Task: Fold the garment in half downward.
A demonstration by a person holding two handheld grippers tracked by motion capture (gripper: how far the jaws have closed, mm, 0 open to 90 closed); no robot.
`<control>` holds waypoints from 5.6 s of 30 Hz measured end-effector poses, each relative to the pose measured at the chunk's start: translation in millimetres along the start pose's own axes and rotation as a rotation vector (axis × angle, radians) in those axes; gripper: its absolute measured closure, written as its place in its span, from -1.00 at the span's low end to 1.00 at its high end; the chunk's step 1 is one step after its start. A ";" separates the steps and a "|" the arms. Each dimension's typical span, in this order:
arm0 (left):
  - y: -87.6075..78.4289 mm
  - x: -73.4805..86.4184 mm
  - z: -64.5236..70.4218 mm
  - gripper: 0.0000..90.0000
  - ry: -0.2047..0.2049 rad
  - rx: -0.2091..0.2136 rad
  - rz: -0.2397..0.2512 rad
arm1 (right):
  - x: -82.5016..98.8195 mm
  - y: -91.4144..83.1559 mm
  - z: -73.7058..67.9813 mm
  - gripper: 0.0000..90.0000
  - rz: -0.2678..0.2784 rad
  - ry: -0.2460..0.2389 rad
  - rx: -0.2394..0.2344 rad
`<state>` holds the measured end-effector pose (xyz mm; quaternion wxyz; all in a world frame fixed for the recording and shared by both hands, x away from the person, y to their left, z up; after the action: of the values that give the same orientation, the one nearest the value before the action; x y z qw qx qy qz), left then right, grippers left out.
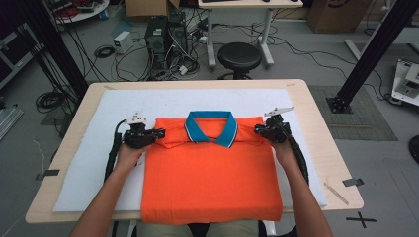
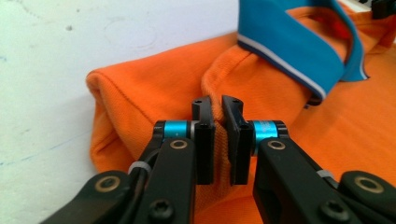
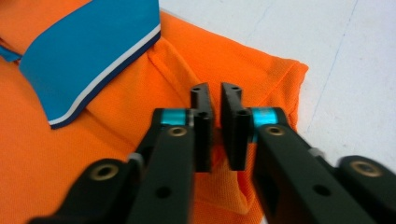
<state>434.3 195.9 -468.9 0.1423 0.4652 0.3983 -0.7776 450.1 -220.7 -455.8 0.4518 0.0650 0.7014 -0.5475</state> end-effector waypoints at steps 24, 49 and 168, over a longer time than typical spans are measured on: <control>-67.4 25.7 42.6 0.89 0.035 0.180 0.115 | 42.6 -76.1 -33.8 0.93 0.194 -0.023 -0.079; -96.7 30.9 45.8 -0.19 0.008 0.157 0.180 | 74.9 -117.8 -59.3 0.44 0.230 0.010 -0.060; 47.1 -26.0 60.1 -0.27 0.076 0.219 -0.144 | -8.8 -17.5 -81.5 0.91 0.105 -0.137 -0.245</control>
<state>439.2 116.5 -455.0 0.0192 0.4772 0.3486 -0.8065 399.0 -156.7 -437.9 0.5311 0.0083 0.7261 -0.4365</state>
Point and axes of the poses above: each handheld gripper's, and its own axes: y roughly forward along the jaws, x roughly out of its underside, z roughly to its right, the point moved 5 cm from there along y, roughly forward along the jaws, and after that the axes turned 2 degrees about -y, right-handed, at the moved point
